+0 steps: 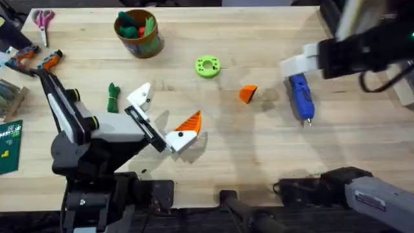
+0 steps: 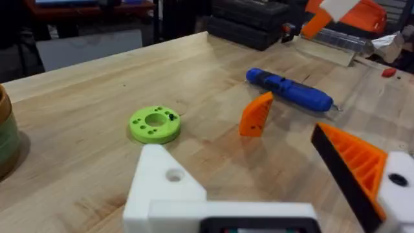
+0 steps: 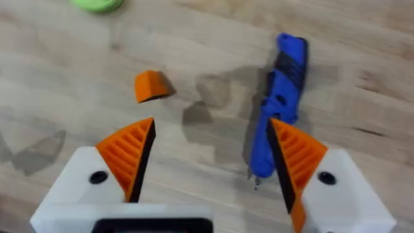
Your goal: Pick up the gripper from the table and insert it into the empty holder that is missing its gripper. Then pick up a screw, insert it into the mounting hole, and use the screwdriver to tighten it. Finally, clean up the table by picking up the vegetable and placing it into the bucket.
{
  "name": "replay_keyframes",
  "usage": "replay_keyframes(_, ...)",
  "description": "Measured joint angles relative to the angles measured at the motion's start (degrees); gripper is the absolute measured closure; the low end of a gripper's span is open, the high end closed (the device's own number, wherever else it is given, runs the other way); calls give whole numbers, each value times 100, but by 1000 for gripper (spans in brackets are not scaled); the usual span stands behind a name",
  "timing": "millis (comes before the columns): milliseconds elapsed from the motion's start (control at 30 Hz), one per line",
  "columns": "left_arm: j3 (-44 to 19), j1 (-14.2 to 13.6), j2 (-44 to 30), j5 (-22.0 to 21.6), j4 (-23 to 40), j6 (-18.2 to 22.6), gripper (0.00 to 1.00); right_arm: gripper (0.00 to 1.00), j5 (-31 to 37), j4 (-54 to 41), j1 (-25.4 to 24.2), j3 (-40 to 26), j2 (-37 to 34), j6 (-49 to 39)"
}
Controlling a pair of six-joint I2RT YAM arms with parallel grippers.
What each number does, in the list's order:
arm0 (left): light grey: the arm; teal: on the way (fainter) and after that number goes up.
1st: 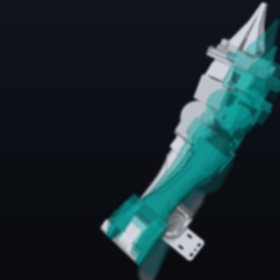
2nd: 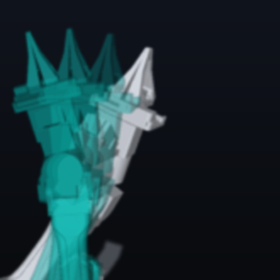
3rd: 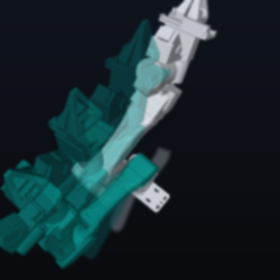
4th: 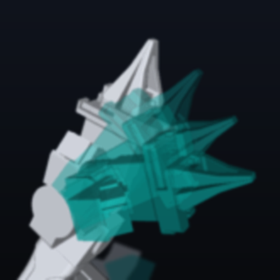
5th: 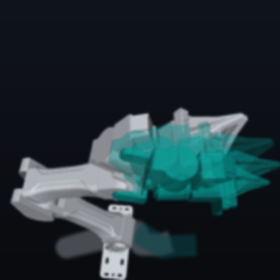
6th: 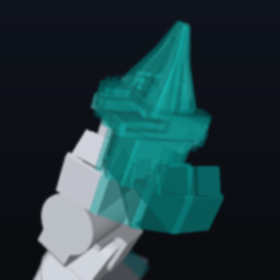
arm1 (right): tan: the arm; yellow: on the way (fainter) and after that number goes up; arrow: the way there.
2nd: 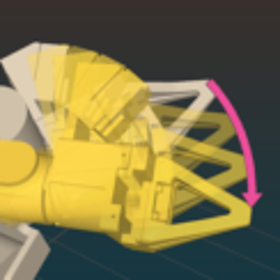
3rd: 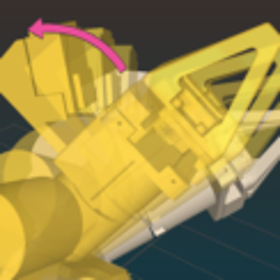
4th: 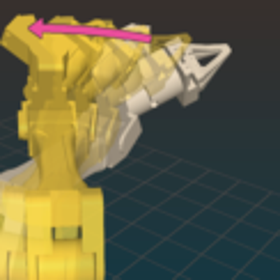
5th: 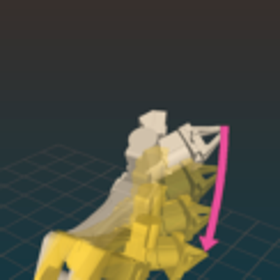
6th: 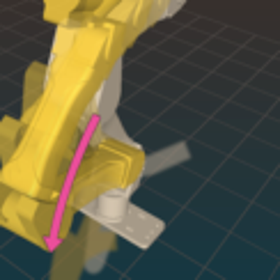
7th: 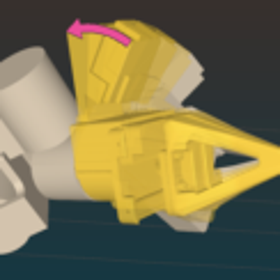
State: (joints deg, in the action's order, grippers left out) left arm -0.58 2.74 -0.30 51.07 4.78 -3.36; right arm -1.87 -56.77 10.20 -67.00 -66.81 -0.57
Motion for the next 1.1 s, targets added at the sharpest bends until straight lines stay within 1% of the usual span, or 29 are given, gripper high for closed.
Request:
replay_keyframes(167,0,0,1,15,0,15,13,8,-41,13,690,0,-420,-138)
replay_keyframes(367,0,0,1,17,0,15,13,8,-83,-7,1344,0,-701,-383)
replay_keyframes(567,0,0,-1,17,0,15,13,8,-98,24,1714,-2,-1017,-507)
replay_keyframes(600,0,0,0,17,0,15,14,7,-98,347,1831,-2,-1562,-593)
replay_keyframes(800,0,0,1,17,0,15,14,9,-97,704,1840,-2,-2034,-896)
replay_keyframes(1100,0,0,1,17,0,15,13,8,-96,741,1840,-2,-2624,-1202)
